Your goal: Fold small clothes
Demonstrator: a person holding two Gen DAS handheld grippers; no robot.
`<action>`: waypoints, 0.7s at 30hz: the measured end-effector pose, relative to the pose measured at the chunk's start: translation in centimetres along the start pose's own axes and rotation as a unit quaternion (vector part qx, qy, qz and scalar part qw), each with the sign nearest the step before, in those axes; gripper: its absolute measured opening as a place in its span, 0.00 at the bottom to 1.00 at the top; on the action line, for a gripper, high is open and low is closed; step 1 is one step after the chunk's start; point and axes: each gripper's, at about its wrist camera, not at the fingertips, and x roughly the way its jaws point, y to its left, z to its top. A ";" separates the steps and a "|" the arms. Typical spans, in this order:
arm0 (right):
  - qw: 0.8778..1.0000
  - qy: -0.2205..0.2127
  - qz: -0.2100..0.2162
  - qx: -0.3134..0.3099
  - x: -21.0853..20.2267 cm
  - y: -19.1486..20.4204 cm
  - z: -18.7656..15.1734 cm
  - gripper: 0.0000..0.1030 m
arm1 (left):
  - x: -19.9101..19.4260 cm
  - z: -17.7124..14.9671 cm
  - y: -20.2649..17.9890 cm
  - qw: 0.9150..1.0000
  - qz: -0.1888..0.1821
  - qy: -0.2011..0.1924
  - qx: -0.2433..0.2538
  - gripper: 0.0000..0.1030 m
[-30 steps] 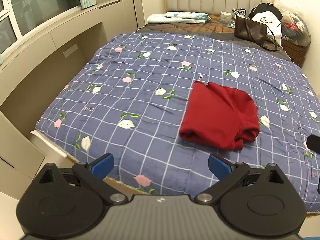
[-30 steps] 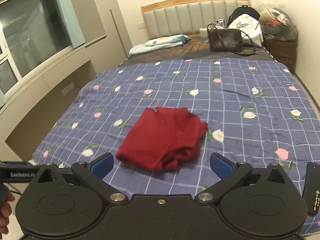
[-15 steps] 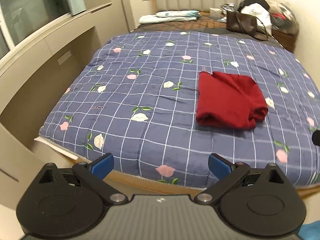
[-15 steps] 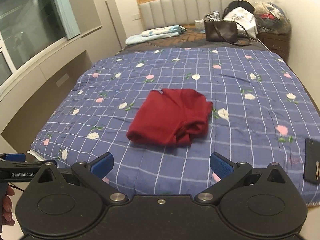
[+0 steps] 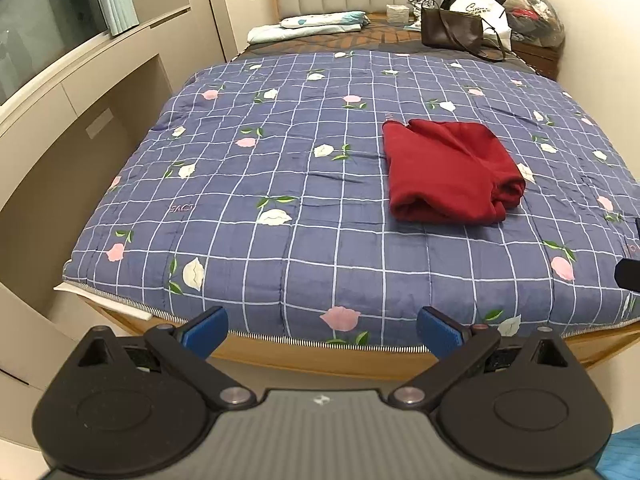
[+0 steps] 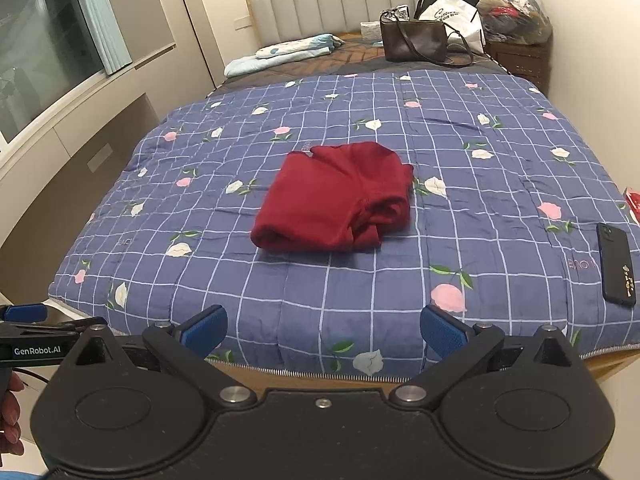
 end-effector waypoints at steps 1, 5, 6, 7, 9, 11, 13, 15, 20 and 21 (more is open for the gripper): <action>1.000 0.000 -0.001 0.000 0.0 0.1 0.0 0.99 | 0.0 0.0 0.1 1.000 -0.001 0.000 0.002 0.99; 1.000 -0.002 -0.004 -0.001 0.0 0.4 0.1 0.99 | 0.0 0.1 0.2 1.000 -0.004 -0.001 0.006 0.99; 1.000 -0.002 -0.005 -0.001 0.0 0.5 0.1 0.99 | 0.1 0.1 0.2 1.000 -0.005 -0.001 0.006 0.99; 1.000 -0.001 -0.005 -0.001 0.0 0.5 0.0 0.99 | 0.1 0.1 0.3 1.000 -0.006 -0.001 0.005 0.99; 1.000 -0.001 -0.005 0.000 0.0 0.5 0.1 0.99 | 0.1 0.1 0.4 1.000 -0.005 -0.001 0.005 0.99; 1.000 0.000 -0.005 0.000 0.0 0.5 0.1 0.99 | 0.2 0.1 0.5 1.000 -0.006 -0.002 0.004 0.99; 1.000 -0.001 -0.005 -0.001 0.0 0.5 0.1 0.99 | 0.2 0.2 0.6 1.000 -0.005 -0.002 0.003 0.99; 1.000 -0.001 -0.006 -0.002 0.1 0.6 0.2 0.99 | 0.3 0.3 0.8 1.000 -0.005 -0.002 0.002 0.99; 1.000 -0.002 -0.006 -0.001 0.1 0.6 0.2 0.99 | 0.6 0.3 1.0 1.000 -0.005 -0.001 0.000 0.99; 1.000 -0.002 -0.006 -0.002 0.1 0.7 0.2 0.99 | 0.6 0.3 1.1 1.000 -0.005 -0.001 -0.001 0.99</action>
